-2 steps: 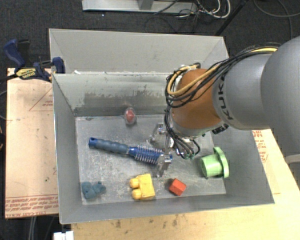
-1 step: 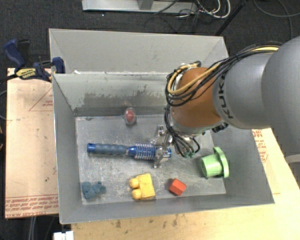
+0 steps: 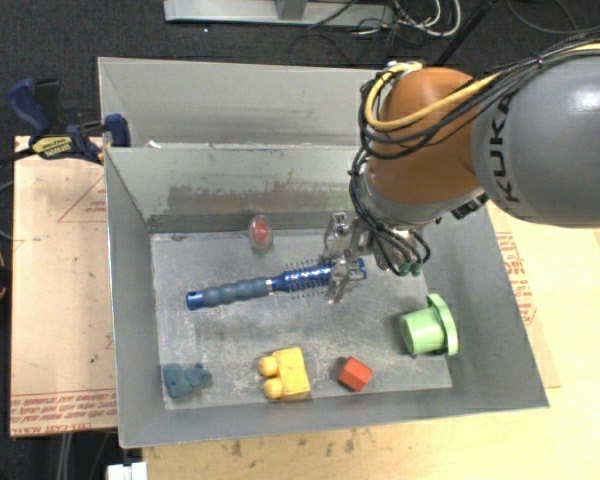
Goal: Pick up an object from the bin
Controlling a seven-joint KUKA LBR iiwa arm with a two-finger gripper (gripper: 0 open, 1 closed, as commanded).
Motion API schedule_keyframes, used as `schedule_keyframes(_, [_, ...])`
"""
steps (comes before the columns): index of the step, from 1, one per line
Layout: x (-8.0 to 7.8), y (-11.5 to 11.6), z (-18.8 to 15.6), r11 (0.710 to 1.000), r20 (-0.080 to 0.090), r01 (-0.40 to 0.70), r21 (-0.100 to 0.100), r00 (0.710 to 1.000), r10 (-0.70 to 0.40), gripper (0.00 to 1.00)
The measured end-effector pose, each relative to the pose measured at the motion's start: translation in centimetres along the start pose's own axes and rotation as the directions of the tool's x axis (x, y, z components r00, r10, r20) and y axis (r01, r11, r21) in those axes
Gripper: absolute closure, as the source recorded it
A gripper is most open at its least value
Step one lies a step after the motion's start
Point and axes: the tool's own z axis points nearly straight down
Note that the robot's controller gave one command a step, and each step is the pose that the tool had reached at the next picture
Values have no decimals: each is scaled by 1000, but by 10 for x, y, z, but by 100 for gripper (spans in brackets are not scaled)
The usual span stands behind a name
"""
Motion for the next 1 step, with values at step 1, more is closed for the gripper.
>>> schedule_keyframes(1, [-22, -28, -61, 987, -2, 163, 1, 987, -163, 100])
